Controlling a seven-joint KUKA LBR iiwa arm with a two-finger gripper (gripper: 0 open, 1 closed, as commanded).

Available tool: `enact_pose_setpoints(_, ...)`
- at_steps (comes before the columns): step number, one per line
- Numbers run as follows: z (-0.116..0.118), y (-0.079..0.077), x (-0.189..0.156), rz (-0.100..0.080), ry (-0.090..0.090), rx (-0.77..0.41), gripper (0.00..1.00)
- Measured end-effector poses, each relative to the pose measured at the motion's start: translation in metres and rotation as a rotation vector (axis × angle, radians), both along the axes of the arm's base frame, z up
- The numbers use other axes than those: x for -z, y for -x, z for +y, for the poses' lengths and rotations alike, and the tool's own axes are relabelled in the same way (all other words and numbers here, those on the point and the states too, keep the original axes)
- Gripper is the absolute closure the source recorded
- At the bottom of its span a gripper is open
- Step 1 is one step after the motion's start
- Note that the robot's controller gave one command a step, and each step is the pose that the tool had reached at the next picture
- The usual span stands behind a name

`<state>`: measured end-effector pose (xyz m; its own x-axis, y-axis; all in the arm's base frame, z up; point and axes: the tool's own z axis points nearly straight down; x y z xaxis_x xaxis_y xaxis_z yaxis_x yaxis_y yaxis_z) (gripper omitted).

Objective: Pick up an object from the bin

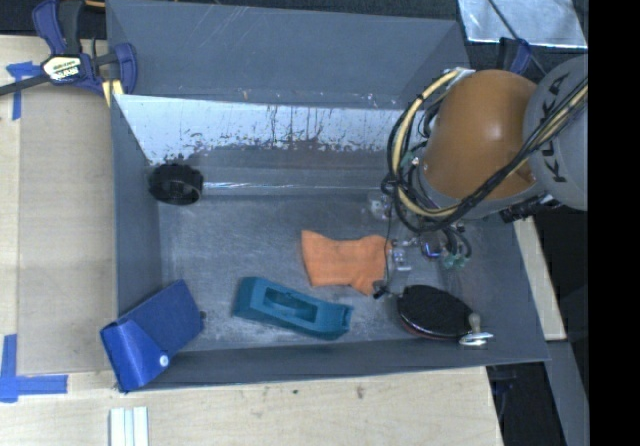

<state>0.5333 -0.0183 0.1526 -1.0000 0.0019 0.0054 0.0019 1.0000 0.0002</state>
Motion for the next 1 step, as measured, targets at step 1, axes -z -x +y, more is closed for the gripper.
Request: enact_pose_setpoints(1,0.0000,-0.0019,-0.0043,-0.008,0.000,0.000,0.00)
